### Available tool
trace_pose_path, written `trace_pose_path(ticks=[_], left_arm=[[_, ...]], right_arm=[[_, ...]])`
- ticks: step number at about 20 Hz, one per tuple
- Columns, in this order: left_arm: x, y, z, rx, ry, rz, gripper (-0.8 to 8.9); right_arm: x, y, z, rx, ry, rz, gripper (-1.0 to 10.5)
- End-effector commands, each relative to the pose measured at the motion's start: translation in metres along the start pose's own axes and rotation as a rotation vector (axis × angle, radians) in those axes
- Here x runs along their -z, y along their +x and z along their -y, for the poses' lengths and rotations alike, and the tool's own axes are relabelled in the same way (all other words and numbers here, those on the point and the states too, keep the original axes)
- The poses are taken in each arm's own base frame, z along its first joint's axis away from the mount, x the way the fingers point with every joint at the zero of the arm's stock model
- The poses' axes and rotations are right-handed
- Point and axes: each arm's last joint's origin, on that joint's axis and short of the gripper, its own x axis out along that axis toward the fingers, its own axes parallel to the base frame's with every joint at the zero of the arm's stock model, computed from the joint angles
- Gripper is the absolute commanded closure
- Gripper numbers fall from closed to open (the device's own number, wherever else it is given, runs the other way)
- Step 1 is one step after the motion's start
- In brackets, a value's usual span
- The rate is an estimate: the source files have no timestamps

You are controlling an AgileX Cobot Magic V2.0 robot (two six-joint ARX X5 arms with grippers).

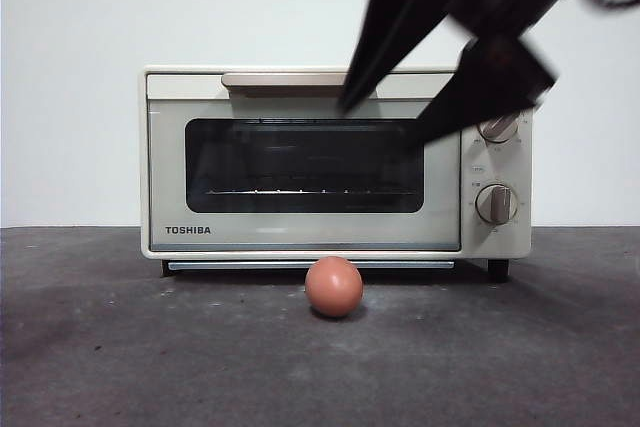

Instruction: Eggoven

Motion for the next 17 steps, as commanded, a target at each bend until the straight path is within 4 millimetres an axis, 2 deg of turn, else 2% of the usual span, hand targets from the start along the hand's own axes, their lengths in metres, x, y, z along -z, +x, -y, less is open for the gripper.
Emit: trace_pose_path(ticks=[1,4,8,14,17], left_arm=[[-0.005,-0.002,0.003,0.002,0.037,0.018,8.06],[-0.005,-0.002,0.003,0.006,0.039,0.016,8.06],[-0.005,-0.002,0.004,0.016,0.045,0.01,8.06],[-0.004,-0.002,0.004,0.021,0.048,0.007,8.06],[-0.004,-0.001,0.005,0.023,0.049,0.007,8.06]], right_arm=[[-0.004,0.025,-0.001,0.049,0.03,-0.02,6.2],[-0.01,0.051,0.0,0.119,0.024,-0.052,6.2],[-0.02,0.074,0.002,0.149,0.033,-0.078,6.1],[-0.028,0.096,0.006,0.199,0.039,-0.118,6.1],[-0.023,0.105,0.01,0.226,0.043,-0.15,6.1]])
